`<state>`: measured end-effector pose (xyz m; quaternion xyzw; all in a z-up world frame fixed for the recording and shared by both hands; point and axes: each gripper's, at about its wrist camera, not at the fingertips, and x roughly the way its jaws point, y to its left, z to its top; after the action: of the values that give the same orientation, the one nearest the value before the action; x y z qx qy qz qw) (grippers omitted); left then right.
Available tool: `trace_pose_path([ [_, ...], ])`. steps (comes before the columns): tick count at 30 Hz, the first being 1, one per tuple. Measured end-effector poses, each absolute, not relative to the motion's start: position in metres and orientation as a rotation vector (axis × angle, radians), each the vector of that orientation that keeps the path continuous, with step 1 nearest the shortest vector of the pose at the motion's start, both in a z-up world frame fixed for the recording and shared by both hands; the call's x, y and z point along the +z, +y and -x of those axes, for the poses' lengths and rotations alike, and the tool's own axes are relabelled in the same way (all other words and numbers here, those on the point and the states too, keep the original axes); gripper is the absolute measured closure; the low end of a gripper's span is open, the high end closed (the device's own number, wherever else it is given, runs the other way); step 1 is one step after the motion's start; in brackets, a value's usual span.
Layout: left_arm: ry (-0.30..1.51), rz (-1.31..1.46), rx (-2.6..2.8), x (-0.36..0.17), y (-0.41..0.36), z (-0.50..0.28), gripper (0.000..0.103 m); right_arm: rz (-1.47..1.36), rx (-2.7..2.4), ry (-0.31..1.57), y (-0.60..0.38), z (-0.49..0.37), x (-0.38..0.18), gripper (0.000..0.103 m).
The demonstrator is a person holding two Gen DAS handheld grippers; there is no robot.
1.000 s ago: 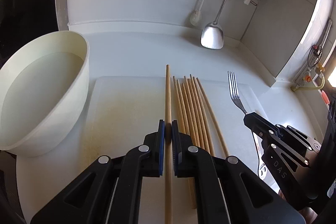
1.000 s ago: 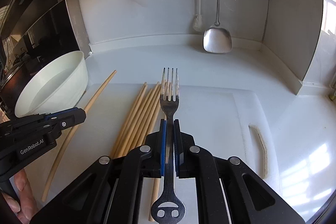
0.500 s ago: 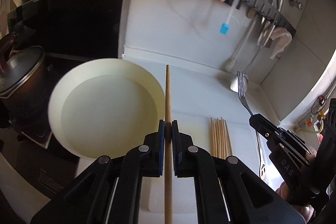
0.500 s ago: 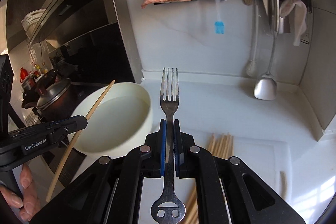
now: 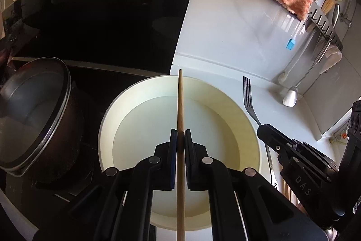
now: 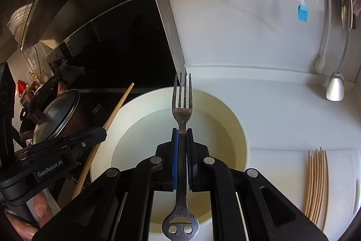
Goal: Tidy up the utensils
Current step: 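Lift and carry the chopstick and fork in both tools over the white bowl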
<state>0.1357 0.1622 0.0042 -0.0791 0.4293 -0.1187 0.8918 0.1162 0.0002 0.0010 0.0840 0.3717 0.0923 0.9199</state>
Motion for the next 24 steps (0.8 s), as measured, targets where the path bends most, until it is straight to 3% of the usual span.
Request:
trace_pose_path([
  [24,1.114,0.117,-0.245,-0.088,0.154,-0.203,0.096,-0.228,0.136,1.103,0.022,-0.21,-0.089,0.096],
])
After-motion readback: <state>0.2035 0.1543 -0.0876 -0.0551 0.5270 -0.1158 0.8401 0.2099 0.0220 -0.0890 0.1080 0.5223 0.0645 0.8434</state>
